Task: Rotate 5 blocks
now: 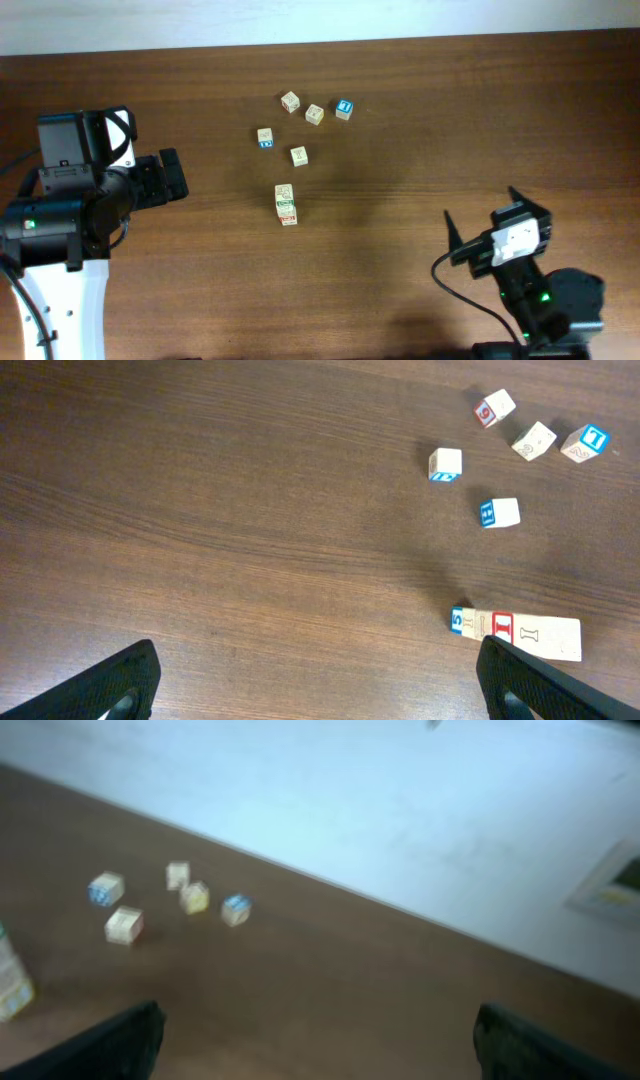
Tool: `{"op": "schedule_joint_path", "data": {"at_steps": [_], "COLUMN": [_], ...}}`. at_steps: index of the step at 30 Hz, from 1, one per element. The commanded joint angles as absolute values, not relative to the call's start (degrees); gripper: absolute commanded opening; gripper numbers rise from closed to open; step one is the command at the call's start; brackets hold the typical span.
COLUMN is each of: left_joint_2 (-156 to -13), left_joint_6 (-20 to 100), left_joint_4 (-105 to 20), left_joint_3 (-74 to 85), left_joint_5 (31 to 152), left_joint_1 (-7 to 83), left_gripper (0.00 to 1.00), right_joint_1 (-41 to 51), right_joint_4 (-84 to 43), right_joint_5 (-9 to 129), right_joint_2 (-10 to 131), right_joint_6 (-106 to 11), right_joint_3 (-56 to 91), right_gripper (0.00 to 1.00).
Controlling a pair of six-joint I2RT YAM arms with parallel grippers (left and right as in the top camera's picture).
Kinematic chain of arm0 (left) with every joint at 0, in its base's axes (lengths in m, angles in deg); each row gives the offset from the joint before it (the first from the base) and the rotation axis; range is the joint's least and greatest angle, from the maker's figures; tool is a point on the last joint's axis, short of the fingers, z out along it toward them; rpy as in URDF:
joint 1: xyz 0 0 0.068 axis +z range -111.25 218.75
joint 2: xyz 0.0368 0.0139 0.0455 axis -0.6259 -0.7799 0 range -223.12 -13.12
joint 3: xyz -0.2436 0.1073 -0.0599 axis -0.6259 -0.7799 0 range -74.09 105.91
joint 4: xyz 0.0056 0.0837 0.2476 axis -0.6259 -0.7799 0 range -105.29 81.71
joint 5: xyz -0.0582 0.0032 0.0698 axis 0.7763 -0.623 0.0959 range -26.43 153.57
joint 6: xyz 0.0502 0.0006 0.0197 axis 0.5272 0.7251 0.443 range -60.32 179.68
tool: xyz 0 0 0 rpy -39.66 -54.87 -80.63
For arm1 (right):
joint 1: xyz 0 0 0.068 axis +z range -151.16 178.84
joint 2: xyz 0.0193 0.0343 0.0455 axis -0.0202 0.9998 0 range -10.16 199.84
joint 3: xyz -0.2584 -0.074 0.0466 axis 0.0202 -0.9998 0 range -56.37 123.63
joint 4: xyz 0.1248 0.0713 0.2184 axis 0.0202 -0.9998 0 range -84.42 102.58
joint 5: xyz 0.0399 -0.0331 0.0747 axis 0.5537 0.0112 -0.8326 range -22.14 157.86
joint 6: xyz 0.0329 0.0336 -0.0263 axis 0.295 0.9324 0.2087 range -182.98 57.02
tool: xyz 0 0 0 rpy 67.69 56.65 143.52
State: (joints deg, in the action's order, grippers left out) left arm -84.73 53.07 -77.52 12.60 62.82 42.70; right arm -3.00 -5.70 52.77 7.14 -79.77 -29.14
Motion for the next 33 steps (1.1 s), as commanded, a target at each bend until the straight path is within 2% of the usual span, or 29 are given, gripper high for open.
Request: {"op": "schedule_joint_path", "data": {"at_steps": [1, 5, 10, 14, 33], "left_joint_2": [-84.41, -84.41, -84.41, -84.41, -84.41], "left_joint_6": [53.76, 53.76, 53.76, 53.76, 53.76], "left_joint_4": [-77.44, -77.44, -77.44, -77.44, -77.44], "left_joint_3": [13.33, 13.33, 13.33, 13.33, 13.33], "left_joint_5": [62.25, 62.25, 62.25, 62.25, 62.25], "left_joint_1": [42.78, 42.78, 42.78, 42.78, 42.78], "left_gripper": [1.0, 0.99, 0.99, 0.99, 0.99], "right_joint_1": [-3.37, -3.05, -0.71, 0.84, 1.08], "right_joint_4": [4.44, 12.81, 13.49, 9.25, 9.18], "right_joint_5": [47.5, 47.5, 51.65, 54.93, 55.22], "right_joint_2": [1.26, -4.42, -8.73, -9.97, -9.97], "right_joint_6": [-79.12, -75.58, -75.58, -75.79, -75.79], "right_joint_3": [-40.27, -50.69, -55.79, -56.05, -56.05], "right_gripper": [0.98, 0.98, 0.98, 0.98, 0.98]}}
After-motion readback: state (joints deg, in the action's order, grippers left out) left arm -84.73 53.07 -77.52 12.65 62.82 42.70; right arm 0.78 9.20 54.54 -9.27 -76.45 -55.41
